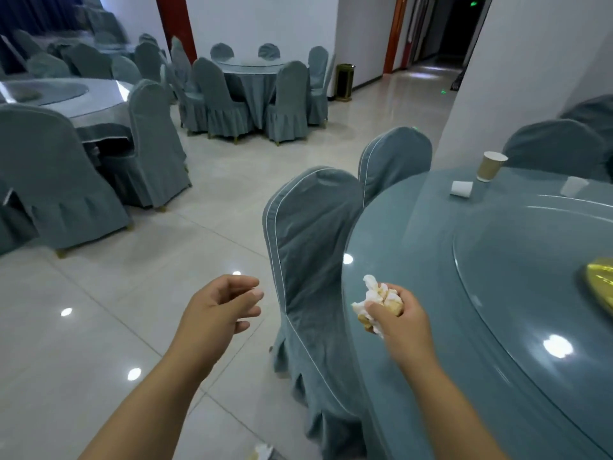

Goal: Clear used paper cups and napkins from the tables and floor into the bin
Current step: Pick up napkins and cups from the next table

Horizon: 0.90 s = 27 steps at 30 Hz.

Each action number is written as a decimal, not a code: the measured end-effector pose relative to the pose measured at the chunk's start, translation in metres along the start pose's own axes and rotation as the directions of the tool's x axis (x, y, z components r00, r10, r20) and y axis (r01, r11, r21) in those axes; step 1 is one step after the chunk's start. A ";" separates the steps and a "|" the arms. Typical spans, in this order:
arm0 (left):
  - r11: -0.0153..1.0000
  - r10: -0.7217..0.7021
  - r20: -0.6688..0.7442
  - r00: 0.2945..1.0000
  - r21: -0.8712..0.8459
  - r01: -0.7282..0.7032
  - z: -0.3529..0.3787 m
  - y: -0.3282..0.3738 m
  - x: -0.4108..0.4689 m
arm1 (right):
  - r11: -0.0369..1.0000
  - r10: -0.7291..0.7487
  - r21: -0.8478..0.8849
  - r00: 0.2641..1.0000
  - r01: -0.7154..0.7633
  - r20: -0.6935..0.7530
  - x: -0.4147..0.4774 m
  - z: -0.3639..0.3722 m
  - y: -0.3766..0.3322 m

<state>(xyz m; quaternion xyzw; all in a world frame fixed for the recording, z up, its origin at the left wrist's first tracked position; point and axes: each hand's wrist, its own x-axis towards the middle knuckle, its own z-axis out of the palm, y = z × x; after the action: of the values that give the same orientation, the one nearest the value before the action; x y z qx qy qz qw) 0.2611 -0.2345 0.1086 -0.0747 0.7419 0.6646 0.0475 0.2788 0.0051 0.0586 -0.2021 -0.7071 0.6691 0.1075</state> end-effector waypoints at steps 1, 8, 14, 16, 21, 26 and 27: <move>1.000 0.003 0.003 1.000 0.008 -0.003 -0.006 0.006 0.024 | 1.000 0.005 -0.010 1.000 -0.006 -0.022 0.020 0.011 0.000; 1.000 0.025 0.006 1.000 -0.008 -0.025 -0.032 0.041 0.188 | 0.999 0.007 -0.035 0.985 -0.013 -0.173 0.143 0.085 -0.030; 0.999 0.004 0.085 0.996 -0.046 0.000 -0.037 0.052 0.300 | 0.999 -0.026 -0.051 0.970 0.014 -0.241 0.213 0.135 -0.054; 0.999 0.020 0.122 0.992 -0.040 -0.015 -0.040 0.056 0.340 | 0.999 -0.027 -0.048 0.957 0.014 -0.287 0.236 0.152 -0.057; 0.999 0.043 0.252 0.967 -0.019 -0.040 -0.051 0.068 0.444 | 0.999 -0.030 -0.047 0.906 0.011 -0.423 0.289 0.205 -0.063; 0.995 0.091 0.439 0.894 -0.002 -0.100 -0.050 0.110 0.550 | 0.999 -0.045 -0.034 0.824 0.031 -0.565 0.342 0.264 -0.094; 0.993 0.104 0.476 0.873 -0.004 -0.116 -0.046 0.118 0.568 | 0.999 -0.050 -0.037 0.810 0.034 -0.585 0.352 0.272 -0.100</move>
<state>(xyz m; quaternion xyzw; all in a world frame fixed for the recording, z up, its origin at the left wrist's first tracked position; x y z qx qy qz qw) -0.3169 -0.2949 0.1334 0.1334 0.7187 0.6551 0.1909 -0.1655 -0.0915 0.0937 -0.3839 -0.6522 0.5630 0.3321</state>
